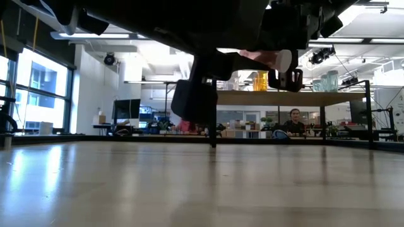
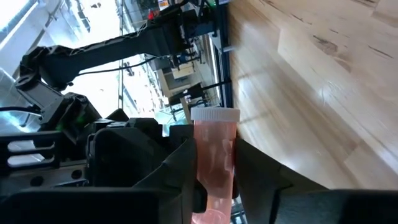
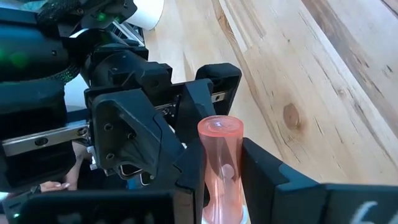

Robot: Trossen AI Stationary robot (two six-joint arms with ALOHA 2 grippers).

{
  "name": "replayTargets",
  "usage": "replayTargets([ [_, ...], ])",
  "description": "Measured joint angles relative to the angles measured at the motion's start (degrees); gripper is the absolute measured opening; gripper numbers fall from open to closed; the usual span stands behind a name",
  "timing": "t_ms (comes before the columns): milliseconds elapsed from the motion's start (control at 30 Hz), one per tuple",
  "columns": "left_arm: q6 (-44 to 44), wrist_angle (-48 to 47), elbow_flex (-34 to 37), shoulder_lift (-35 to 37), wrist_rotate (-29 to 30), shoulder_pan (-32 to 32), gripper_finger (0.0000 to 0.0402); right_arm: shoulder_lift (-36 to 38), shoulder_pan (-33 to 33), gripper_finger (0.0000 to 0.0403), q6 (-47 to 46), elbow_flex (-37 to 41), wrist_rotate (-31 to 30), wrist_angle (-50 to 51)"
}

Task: Pick and place medicine bottles onto shelf by color
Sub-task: Put the pink pill bottle on the shelf aligned with the other pink pill bottle

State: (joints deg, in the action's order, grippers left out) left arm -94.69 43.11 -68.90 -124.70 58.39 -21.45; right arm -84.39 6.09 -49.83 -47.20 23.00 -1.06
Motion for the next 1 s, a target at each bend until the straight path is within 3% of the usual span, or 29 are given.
replayTargets([
  [700,-1.1,-0.1,0.1,0.0,-0.5,1.5,0.0149,0.0,0.4,0.0063,-2.9,0.0,-0.4,0.1],
  [1000,-1.6,0.0,0.1,0.0,-0.7,1.9,0.0154,0.0,1.3,0.0063,-4.3,0.0,-1.2,-0.3],
])
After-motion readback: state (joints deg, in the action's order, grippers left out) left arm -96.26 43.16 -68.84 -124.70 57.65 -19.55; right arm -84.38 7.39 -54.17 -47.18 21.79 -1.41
